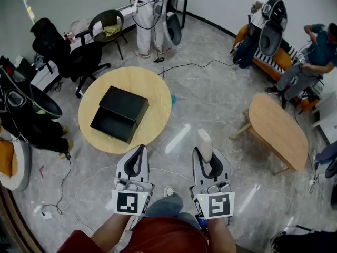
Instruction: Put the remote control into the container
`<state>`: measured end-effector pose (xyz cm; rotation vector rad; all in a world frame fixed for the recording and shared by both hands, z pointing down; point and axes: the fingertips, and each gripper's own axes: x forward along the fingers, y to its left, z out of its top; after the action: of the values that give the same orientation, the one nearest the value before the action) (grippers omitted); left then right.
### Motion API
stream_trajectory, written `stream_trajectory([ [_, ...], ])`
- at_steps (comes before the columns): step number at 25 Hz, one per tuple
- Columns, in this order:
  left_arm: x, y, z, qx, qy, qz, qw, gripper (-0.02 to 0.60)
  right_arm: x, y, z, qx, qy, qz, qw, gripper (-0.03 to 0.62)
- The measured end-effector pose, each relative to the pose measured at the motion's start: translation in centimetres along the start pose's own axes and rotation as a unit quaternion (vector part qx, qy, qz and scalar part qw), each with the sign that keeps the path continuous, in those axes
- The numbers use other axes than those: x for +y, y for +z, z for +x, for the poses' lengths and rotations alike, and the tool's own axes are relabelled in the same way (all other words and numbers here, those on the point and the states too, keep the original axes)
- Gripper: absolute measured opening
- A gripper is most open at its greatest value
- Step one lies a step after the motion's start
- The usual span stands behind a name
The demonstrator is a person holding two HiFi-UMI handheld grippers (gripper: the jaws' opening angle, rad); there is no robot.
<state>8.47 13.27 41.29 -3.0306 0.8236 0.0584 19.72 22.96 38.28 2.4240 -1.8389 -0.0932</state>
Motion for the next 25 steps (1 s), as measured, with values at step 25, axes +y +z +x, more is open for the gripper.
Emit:
stream_trajectory([
  [25,-6.4,4.2,-13.0,0.001,0.256,0.009,0.9667,0.015,3.8,2.9,-6.5,-0.021,0.223,-0.008,0.974,0.120],
])
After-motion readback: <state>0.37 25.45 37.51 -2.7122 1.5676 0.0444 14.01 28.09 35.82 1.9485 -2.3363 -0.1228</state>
